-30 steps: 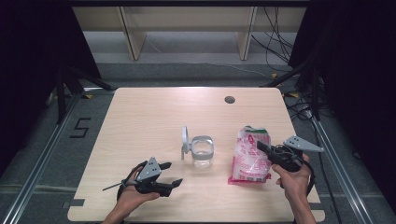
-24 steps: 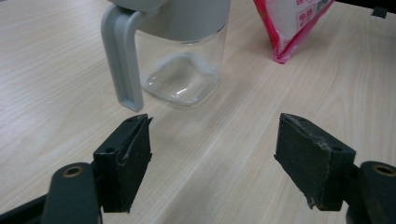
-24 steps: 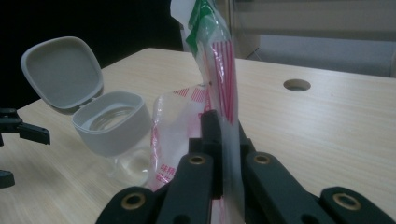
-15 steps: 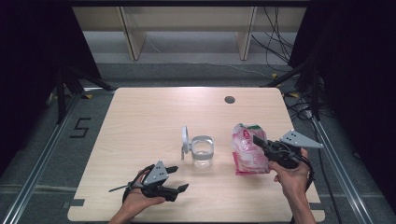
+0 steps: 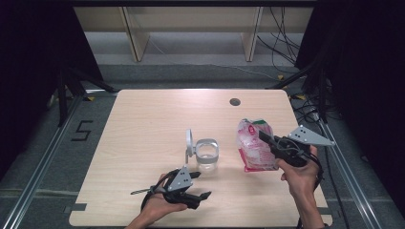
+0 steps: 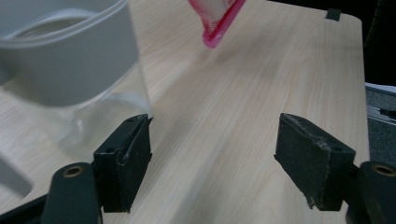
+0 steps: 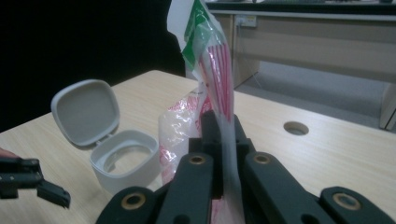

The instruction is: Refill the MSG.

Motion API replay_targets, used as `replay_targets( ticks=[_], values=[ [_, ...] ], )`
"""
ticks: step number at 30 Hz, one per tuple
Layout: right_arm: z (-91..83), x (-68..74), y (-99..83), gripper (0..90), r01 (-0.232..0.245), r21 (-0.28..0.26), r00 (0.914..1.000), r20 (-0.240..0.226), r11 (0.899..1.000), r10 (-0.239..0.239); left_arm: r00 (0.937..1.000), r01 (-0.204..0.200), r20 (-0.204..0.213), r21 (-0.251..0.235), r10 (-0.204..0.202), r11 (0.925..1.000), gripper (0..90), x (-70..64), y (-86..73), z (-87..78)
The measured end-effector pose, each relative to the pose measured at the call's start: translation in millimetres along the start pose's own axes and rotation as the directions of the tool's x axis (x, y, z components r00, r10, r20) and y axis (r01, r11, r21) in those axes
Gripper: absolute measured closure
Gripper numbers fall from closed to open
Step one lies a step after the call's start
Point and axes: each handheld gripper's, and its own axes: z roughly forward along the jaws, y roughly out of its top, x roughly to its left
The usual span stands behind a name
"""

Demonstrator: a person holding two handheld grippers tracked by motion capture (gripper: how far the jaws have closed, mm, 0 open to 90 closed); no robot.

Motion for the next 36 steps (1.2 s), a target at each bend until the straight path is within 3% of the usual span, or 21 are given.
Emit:
replay_targets(
  ticks=[6, 8, 9, 11, 14, 15, 19, 23, 24, 25, 27, 31, 33, 36],
  values=[
    [0.0, 11.2, 18.0, 90.0, 0.063, -0.053, 0.998, -0.007, 0.997, -0.063, 0.9991, 0.041, -0.013, -0.022, -0.042, 0.9989, 26.6, -5.8, 4.6, 23.9],
    [1.7, 16.2, 24.7, 90.0, 0.079, -0.082, 0.9962, -0.032, 0.994, -0.081, 0.9988, 0.049, -0.005, -0.038, -0.049, 0.9981, 27.0, -7.4, 8.8, 34.2],
    [1.7, 16.2, 24.7, 90.0, 0.079, -0.082, 0.9962, -0.032, 0.994, -0.081, 0.9988, 0.049, -0.005, -0.038, -0.049, 0.9981, 27.2, -7.4, 8.8, 34.2],
    [1.0, 24.5, 27.2, 90.0, 0.028, -0.067, 0.9974, -0.065, 0.997, -0.033, 0.9988, 0.05, 0.001, -0.045, -0.05, 0.9978, 27.2, -8.8, 12.1, 39.6],
    [1.9, 31.2, 30.8, 90.0, 0.068, -0.084, 0.9938, -0.082, 0.994, -0.075, 0.9982, 0.052, -0.026, -0.053, -0.054, 0.9973, 27.2, -11.5, 15.5, 47.5],
    [1.6, 35.9, 31.2, 90.0, 0.044, -0.074, 0.9939, -0.098, 0.996, -0.051, 0.9973, 0.068, -0.023, -0.06, -0.069, 0.9959, 27.0, -12.8, 16.7, 51.6],
    [3.9, 44.6, 32.7, 90.0, 0.069, -0.08, 0.9891, -0.125, 0.994, -0.078, 0.9958, 0.076, -0.046, -0.086, -0.08, 0.9934, 27.2, -16.7, 20.6, 62.9],
    [7.5, 51.3, 32.4, 90.0, 0.062, -0.074, 0.984, -0.163, 0.995, -0.073, 0.9961, 0.052, -0.065, -0.11, -0.06, 0.9926, 30.4, -17.2, 22.7, 69.9],
    [8.1, 51.8, 32.3, 90.0, 0.074, -0.071, 0.9848, -0.152, 0.995, -0.084, 0.9943, 0.075, -0.065, -0.13, -0.084, 0.9886, 31.3, -19.3, 23.3, 71.3],
    [9.3, 53.3, 31.8, 90.0, 0.071, -0.072, 0.9836, -0.161, 0.995, -0.082, 0.9952, 0.048, -0.078, -0.123, -0.058, 0.9912, 33.4, -18.1, 23.7, 71.1],
    [11.6, 56.2, 31.0, 90.0, 0.067, -0.067, 0.9817, -0.174, 0.996, -0.077, 0.996, 0.031, -0.078, -0.153, -0.043, 0.9877, 39.7, -18.5, 24.3, 73.3],
    [12.7, 55.0, 30.4, 90.0, 0.088, -0.073, 0.9831, -0.154, 0.993, -0.099, 0.9943, 0.018, -0.101, -0.181, -0.036, 0.9833, 51.4, -19.7, 26.2, 72.0],
    [13.2, 56.0, 29.4, 90.0, 0.064, -0.055, 0.9832, -0.168, 0.996, -0.072, 0.9936, 0.004, -0.11, -0.181, -0.025, 0.9835, 54.1, -20.3, 27.7, 71.8],
    [14.3, 55.4, 29.1, 90.0, 0.064, -0.053, 0.9832, -0.168, 0.997, -0.072, 0.9936, 0.003, -0.111, -0.183, -0.023, 0.9831, 56.9, -20.5, 27.2, 75.0]
  ],
)
